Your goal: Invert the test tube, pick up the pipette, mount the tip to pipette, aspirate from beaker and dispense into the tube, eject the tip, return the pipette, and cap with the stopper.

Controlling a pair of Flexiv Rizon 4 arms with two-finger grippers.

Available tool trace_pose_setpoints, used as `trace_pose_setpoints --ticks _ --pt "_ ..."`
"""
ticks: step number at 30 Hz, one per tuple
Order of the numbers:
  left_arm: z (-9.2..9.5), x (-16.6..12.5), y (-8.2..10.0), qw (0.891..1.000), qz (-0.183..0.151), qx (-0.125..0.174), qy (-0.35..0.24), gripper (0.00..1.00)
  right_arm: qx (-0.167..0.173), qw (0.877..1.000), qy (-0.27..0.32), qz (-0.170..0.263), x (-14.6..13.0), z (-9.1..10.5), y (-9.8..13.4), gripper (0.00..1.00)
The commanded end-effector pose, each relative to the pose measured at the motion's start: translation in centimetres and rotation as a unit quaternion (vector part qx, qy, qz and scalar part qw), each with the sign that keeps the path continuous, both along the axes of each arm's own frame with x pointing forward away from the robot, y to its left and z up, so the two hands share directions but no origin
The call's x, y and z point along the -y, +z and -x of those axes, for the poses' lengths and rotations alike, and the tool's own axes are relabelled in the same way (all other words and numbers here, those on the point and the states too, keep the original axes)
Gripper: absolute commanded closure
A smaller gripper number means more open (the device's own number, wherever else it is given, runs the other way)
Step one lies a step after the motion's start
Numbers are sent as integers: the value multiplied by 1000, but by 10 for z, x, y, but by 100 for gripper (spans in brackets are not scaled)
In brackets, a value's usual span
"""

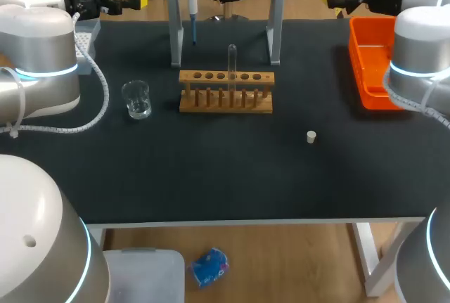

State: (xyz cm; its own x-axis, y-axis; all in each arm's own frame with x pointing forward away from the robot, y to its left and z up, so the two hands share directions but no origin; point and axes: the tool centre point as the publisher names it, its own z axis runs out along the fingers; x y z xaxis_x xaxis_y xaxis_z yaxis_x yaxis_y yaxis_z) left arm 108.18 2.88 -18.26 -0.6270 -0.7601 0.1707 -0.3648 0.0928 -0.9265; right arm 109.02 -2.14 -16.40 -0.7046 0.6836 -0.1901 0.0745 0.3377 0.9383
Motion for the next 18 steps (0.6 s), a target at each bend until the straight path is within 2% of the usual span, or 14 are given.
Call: trace_pose_setpoints --ticks 1,7,15,17,18 --pt "0 0 0 1000 0 0 -1 0 17 996 83 -22 19 45 2 0" --pt "0 0 0 1000 0 0 -1 0 20 981 193 -23 9 100 -15 0" --pt "0 0 0 1000 0 0 -1 0 22 955 296 -23 1 142 -22 0" --pt "0 0 0 1000 0 0 -1 0 33 945 325 -12 0 153 -26 0" --pt "0 0 0 1000 0 0 -1 0 40 945 323 -6 0 155 -28 0"
